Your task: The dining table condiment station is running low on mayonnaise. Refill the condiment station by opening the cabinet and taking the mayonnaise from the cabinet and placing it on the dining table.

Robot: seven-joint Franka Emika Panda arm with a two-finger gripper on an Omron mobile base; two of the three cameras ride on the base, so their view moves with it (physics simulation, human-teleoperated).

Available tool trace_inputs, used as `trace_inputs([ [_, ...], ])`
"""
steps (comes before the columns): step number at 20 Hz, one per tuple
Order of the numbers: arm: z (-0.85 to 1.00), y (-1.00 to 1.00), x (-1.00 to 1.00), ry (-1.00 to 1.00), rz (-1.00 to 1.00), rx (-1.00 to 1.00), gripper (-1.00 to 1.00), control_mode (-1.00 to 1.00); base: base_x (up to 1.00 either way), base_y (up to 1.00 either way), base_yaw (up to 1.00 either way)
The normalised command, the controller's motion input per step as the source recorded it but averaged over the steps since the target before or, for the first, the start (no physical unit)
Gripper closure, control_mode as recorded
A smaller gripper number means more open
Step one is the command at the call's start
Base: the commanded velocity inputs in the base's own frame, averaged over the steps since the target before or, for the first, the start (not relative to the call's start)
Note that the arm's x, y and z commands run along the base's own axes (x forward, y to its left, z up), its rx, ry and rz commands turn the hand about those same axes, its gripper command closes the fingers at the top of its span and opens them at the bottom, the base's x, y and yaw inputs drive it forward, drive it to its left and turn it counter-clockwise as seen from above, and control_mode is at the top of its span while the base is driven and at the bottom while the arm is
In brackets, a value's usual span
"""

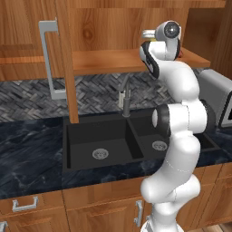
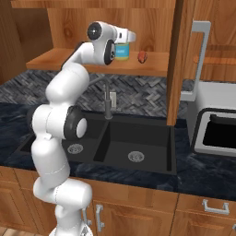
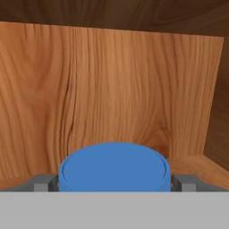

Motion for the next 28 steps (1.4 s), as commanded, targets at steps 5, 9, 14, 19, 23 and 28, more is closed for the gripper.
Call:
trace_inputs([
  [5,-0.05,0.01,0.14,0.05,0.00,0.00,1.00,-1.00,0.00,0.00,0.00],
  [9,0.00,0.00,0.00,0.00,0.00,0.00,1.00,-1.00,0.00,0.00,0.00],
  [14,-0.01,0.00,0.00,0.00,0.00,0.02,1.00,-1.00,0.00,0.00,0.00],
  [19,0.00,0.00,-0.12,-0.08,0.01,0.05,1.00,-1.00,0.00,0.00,0.00],
  [23,0.00,0.01,-0.59,-0.05,0.04,0.05,1.00,-1.00,0.00,0.00,0.00],
  [28,0.00,0.01,-0.98,-0.06,0.03,0.03,1.00,-1.00,0.00,0.00,0.00],
])
